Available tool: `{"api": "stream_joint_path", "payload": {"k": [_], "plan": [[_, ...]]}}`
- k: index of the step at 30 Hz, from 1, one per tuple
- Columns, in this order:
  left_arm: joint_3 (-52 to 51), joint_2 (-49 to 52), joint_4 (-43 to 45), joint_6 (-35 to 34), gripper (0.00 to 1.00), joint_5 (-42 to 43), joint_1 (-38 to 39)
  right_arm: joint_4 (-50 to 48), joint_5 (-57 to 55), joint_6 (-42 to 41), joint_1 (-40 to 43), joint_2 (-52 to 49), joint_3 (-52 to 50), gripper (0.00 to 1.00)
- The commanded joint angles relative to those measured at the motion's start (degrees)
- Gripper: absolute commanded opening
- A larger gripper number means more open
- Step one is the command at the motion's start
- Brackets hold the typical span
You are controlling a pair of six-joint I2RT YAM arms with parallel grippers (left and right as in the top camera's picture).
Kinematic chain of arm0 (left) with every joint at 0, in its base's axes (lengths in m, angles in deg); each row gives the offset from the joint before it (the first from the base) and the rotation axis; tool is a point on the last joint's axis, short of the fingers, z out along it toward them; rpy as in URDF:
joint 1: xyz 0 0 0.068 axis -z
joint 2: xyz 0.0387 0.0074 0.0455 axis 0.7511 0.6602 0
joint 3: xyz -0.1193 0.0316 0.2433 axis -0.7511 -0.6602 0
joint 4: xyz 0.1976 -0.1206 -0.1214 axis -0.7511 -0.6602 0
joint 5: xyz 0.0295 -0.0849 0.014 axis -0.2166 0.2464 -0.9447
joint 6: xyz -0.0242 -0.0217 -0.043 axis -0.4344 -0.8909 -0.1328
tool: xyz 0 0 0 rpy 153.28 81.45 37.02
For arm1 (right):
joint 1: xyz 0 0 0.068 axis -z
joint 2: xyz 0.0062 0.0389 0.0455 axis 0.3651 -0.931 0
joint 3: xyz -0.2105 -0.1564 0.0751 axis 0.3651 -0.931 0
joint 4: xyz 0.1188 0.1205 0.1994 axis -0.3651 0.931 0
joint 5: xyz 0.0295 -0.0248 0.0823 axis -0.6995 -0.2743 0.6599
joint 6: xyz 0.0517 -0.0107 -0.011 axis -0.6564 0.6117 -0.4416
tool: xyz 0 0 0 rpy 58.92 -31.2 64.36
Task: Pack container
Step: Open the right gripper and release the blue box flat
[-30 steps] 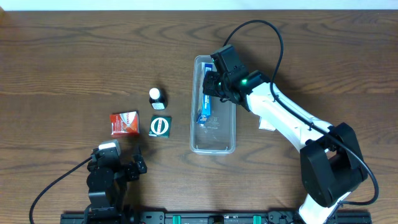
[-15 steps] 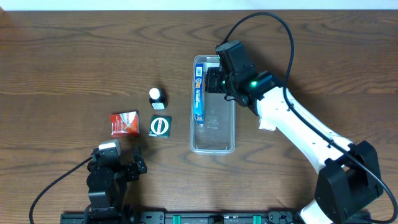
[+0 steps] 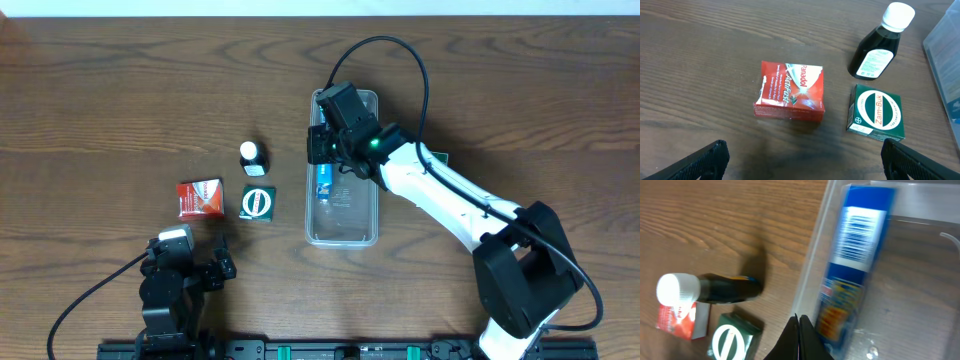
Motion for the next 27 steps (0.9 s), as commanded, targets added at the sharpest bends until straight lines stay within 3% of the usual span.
{"api": "stream_joint_path", "payload": {"k": [1, 27], "plan": [[-0.7, -0.3, 0.0, -0.8, 0.98, 0.4, -0.3, 0.7, -1.4, 1.8, 0.1, -0.8, 0.3, 0.01], [-0.7, -0.3, 0.0, -0.8, 0.98, 0.4, -0.3, 14.4, -11.6, 2.9, 3.9, -0.7, 0.3, 0.01]]}}
